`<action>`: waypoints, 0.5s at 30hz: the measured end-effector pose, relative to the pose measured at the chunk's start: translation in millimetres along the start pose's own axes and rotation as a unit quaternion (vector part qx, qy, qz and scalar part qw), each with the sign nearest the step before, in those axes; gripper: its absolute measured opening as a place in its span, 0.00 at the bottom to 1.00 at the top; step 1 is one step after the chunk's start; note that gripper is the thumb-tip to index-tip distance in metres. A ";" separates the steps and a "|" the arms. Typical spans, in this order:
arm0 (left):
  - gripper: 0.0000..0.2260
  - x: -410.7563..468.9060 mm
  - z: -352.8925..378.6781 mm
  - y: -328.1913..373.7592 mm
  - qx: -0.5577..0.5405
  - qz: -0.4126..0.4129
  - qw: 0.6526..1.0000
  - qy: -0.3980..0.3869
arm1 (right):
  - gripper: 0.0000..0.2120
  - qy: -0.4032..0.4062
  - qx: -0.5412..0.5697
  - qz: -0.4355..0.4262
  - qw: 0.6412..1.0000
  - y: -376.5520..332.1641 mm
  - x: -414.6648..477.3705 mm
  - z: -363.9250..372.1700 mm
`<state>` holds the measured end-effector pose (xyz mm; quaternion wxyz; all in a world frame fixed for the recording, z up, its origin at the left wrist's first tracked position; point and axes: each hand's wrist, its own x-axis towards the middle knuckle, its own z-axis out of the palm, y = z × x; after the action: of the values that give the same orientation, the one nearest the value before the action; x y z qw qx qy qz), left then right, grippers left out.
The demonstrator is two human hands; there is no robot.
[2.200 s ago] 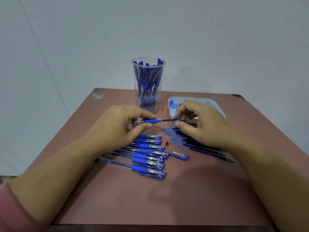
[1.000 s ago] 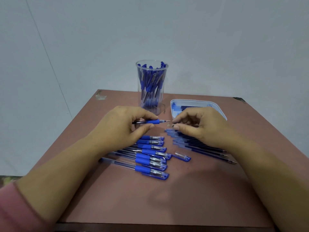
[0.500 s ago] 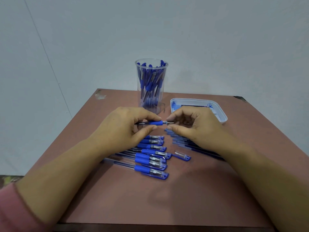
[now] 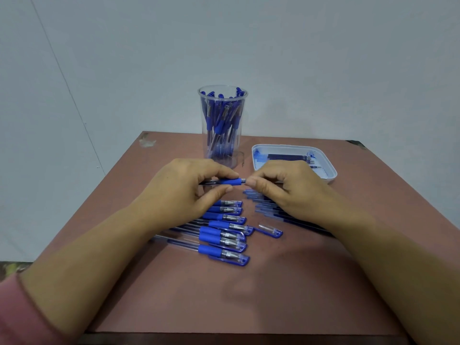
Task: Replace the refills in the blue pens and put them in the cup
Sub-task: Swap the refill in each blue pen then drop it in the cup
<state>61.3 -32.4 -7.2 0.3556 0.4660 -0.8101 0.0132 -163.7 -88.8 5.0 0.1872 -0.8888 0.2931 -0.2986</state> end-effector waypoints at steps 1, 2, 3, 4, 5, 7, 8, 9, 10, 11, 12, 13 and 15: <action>0.13 -0.2 0.2 0.2 -0.002 0.001 1.000 0.001 | 0.14 -0.003 0.015 0.004 1.000 -0.3 -0.5 -0.2; 0.13 -0.2 0.3 0.4 -0.006 0.002 1.000 0.002 | 0.15 -0.001 0.030 0.005 1.000 -0.8 -0.9 -0.6; 0.13 -0.3 0.4 0.6 -0.009 0.002 1.000 0.004 | 0.14 0.007 0.037 0.003 0.999 -0.6 -0.9 -0.7; 0.13 -0.1 0.3 0.8 -0.011 0.002 1.000 0.005 | 0.11 0.015 0.032 -0.004 0.999 0.1 -0.8 -0.6; 0.13 0.0 0.2 0.9 -0.011 0.002 1.000 0.006 | 0.08 0.016 0.017 -0.012 1.000 1.2 -0.3 -0.2; 0.13 0.0 0.0 0.7 -0.012 0.000 1.000 0.009 | 0.08 0.012 -0.017 -0.020 1.000 2.4 0.2 0.3; 0.13 -0.1 -0.1 0.6 -0.012 -0.001 1.000 0.009 | 0.10 0.010 -0.019 -0.022 1.000 3.2 0.0 0.5; 0.12 0.0 -0.1 0.5 -0.011 -0.001 1.000 0.008 | 0.11 0.011 -0.002 -0.016 1.000 2.7 -0.4 0.1; 0.12 -0.1 -0.1 0.4 -0.011 -0.001 1.000 0.007 | 0.12 0.016 0.018 -0.012 1.000 2.0 -0.6 -0.5; 0.12 -0.3 0.0 0.6 -0.011 -0.001 1.000 0.006 | 0.13 0.023 0.026 -0.014 0.999 1.5 -0.7 -1.2; 0.12 -0.3 -0.2 0.8 -0.010 -0.001 1.000 0.006 | 0.12 0.027 0.019 -0.024 0.999 1.4 -0.2 -1.1; 0.12 -0.4 -0.3 1.1 -0.009 -0.002 1.000 0.005 | 0.09 0.028 0.005 -0.035 0.999 1.5 0.1 -0.7; 0.11 -0.4 -0.4 1.4 -0.009 -0.004 1.000 0.004 | 0.07 0.023 -0.021 -0.040 0.999 1.4 1.1 -0.3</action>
<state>60.6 -31.2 -6.7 0.3628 0.4660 -0.8070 0.0058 -163.7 -90.5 5.0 0.1490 -0.8964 0.2677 -0.3203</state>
